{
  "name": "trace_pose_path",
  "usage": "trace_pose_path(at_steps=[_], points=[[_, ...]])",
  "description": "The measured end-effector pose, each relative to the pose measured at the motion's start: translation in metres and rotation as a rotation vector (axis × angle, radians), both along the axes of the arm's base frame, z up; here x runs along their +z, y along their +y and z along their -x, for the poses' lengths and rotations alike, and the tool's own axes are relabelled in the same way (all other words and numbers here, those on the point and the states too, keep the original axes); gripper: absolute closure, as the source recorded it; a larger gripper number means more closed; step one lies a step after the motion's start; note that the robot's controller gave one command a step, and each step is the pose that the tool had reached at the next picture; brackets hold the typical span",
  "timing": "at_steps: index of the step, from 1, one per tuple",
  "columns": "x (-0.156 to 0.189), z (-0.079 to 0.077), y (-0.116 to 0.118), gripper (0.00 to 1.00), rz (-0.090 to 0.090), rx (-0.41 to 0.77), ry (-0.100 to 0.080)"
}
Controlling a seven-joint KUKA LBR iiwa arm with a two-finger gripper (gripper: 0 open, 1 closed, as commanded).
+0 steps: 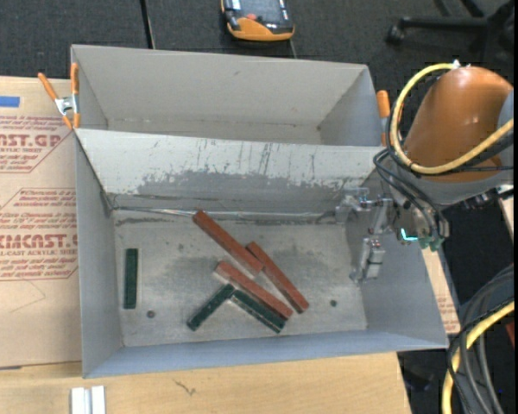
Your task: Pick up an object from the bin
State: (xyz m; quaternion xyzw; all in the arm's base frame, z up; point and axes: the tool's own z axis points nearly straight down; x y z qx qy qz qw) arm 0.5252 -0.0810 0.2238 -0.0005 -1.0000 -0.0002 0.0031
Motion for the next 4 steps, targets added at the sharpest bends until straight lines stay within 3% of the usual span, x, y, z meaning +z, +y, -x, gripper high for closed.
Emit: trace_pose_path(at_steps=[1, 2, 3, 4], points=[[0.004, -0.002, 0.0, 0.0, 0.001, 0.002, -0.008], [-0.069, -0.002, 0.034, 0.0, 0.0, -0.073, -0.012], [-0.065, 0.017, 0.075, 0.0, 0.0, 0.037, -0.005], [-0.103, 0.03, 0.12, 0.0, 0.0, -0.18, -0.007]])
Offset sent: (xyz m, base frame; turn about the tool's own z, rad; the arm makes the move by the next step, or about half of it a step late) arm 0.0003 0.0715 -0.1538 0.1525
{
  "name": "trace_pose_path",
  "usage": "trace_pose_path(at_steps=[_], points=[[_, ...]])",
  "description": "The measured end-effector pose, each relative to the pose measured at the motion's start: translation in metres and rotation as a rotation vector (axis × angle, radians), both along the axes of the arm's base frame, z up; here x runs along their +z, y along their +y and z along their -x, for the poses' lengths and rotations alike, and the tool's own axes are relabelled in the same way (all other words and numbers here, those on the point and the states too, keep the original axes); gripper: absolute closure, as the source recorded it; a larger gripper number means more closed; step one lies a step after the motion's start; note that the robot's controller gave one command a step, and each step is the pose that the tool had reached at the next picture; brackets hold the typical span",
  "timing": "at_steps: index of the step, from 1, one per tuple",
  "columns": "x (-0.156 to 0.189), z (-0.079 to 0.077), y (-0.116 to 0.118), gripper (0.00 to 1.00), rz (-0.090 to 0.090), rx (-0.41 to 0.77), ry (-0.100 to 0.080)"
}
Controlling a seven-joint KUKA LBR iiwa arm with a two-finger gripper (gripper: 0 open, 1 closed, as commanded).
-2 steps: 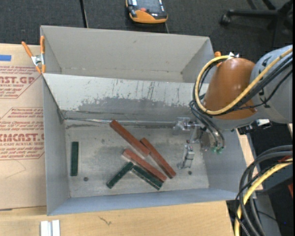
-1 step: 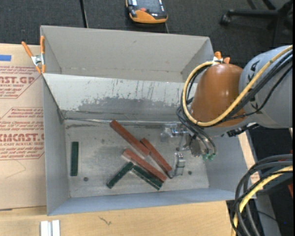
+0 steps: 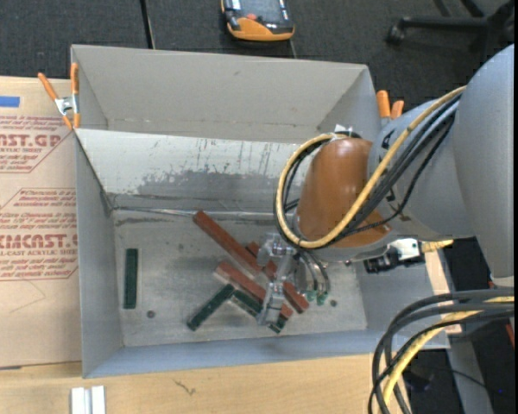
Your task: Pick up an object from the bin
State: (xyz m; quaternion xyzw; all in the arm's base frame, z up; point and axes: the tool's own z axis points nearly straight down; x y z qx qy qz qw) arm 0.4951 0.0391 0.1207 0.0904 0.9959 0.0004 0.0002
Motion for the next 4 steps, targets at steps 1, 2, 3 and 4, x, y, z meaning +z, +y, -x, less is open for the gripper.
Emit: trace_pose_path(at_steps=[1, 2, 3, 4], points=[[-0.053, -0.005, -0.015, 0.0, 0.0, 0.183, -0.001], [-0.046, 0.008, 0.0, 1.0, 0.001, -0.053, -0.021], [-0.046, 0.008, 0.0, 1.0, 0.001, -0.052, -0.021], [-0.046, 0.008, 0.0, 1.0, 0.001, -0.052, -0.019]])
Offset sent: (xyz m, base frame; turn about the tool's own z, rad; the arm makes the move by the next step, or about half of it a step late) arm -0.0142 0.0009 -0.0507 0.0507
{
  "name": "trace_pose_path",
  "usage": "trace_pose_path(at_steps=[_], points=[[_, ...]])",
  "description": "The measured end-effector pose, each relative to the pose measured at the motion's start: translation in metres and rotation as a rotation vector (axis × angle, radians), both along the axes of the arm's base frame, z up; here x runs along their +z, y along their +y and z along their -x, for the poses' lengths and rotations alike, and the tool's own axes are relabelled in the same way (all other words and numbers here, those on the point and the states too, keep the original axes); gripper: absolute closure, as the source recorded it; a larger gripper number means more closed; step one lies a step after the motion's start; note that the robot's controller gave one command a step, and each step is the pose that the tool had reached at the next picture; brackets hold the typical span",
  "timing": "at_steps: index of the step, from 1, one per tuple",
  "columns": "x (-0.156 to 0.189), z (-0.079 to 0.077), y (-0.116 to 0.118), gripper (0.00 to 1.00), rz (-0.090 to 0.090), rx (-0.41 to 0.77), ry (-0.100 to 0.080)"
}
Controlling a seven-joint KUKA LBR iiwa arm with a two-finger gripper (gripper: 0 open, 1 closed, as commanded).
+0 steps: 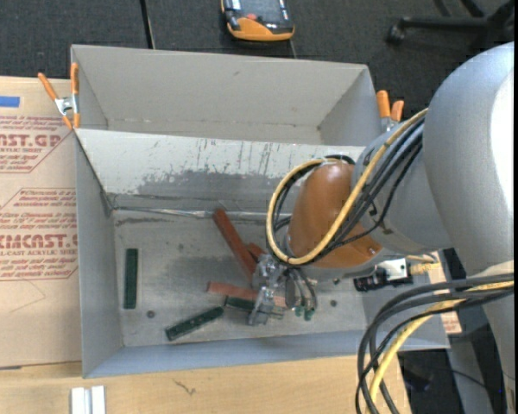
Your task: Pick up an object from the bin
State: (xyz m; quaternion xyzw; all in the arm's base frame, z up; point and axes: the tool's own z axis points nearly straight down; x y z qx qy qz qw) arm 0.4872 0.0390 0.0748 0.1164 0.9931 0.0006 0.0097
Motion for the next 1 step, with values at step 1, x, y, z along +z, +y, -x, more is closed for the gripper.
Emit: trace_pose_path(at_steps=[1], points=[[0.0016, -0.0004, 0.0, 1.0, 0.0, 0.0, 0.004]])
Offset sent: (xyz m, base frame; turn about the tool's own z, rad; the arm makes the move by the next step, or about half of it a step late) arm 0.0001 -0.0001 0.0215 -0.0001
